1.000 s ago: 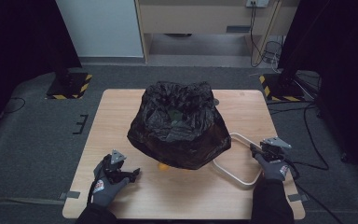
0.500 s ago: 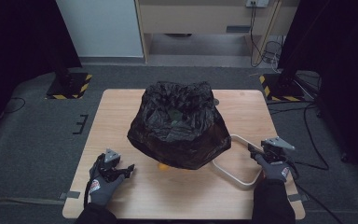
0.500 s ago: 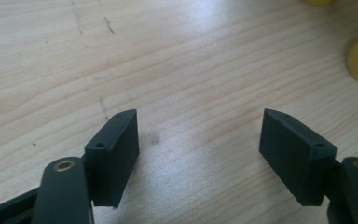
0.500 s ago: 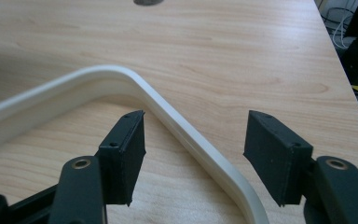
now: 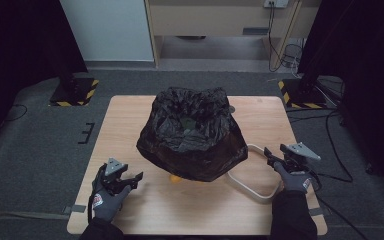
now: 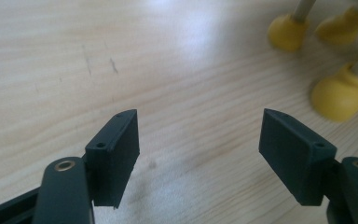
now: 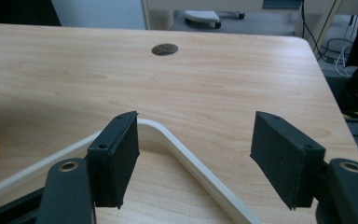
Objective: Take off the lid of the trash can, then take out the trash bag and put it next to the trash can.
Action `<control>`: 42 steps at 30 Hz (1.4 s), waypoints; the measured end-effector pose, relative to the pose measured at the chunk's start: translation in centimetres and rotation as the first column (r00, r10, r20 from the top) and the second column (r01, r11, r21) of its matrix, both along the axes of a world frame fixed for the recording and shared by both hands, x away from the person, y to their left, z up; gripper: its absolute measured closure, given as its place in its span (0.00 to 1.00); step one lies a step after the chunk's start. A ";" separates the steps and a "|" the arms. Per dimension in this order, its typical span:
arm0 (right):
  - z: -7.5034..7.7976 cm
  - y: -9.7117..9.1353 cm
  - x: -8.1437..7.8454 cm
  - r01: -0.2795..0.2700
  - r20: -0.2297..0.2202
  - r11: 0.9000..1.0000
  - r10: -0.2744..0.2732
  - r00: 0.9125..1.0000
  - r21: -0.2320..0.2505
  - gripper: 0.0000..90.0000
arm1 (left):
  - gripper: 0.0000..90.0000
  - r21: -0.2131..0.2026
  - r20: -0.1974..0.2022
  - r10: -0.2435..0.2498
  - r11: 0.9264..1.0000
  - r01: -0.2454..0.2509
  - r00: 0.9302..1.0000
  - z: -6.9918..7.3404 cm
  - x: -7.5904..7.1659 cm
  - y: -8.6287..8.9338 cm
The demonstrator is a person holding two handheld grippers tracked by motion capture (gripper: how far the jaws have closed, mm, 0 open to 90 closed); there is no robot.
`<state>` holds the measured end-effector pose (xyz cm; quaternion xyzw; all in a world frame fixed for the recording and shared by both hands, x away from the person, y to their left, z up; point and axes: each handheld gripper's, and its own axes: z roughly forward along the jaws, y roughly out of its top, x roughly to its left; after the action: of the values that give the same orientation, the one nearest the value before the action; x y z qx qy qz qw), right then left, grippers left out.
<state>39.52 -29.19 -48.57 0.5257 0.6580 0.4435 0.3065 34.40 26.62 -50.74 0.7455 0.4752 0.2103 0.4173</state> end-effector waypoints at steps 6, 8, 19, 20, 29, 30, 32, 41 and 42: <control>0.9 0.5 -0.3 -0.002 0.032 1.000 0.002 0.999 -0.005 0.33 | 0.30 -0.033 0.050 0.016 0.999 -0.014 0.999 0.9 -0.1 0.5; 1.1 0.7 -0.4 -0.005 0.041 1.000 0.005 0.999 0.000 0.33 | 0.30 -0.036 0.052 0.017 0.999 -0.015 0.999 0.9 -0.2 0.6; 2.3 1.3 -0.7 -0.018 0.082 1.000 0.017 0.997 0.020 0.32 | 0.28 -0.062 0.096 0.028 0.998 -0.022 0.995 1.8 -0.4 0.9; 2.5 1.3 -0.7 -0.020 0.084 1.000 0.018 0.996 0.020 0.32 | 0.28 -0.064 0.101 0.031 0.998 -0.024 0.994 2.0 -0.5 1.0; 3.6 1.5 -1.0 -0.026 0.109 0.999 0.021 0.994 0.042 0.31 | 0.28 -0.103 0.157 0.058 0.994 -0.042 0.986 3.5 -1.0 1.5; 3.7 1.6 -1.0 -0.028 0.105 0.999 0.023 0.994 0.041 0.31 | 0.28 -0.104 0.162 0.060 0.994 -0.043 0.985 3.6 -1.1 1.6; 3.9 1.7 -1.0 -0.033 0.112 0.999 0.028 0.993 0.041 0.31 | 0.28 -0.106 0.173 0.062 0.993 -0.044 0.983 4.0 -1.2 1.7; 4.6 1.8 -1.1 -0.042 0.125 0.998 0.036 0.992 0.046 0.31 | 0.28 -0.125 0.220 0.075 0.991 -0.048 0.973 5.7 -1.4 2.1; 4.6 1.8 -1.2 -0.043 0.125 0.998 0.037 0.991 0.045 0.31 | 0.28 -0.128 0.226 0.078 0.990 -0.050 0.971 5.8 -1.5 2.2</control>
<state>38.34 -27.43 -43.94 0.4911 0.6371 0.4971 0.3255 32.94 28.78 -44.91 0.6736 0.4594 0.2793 0.5071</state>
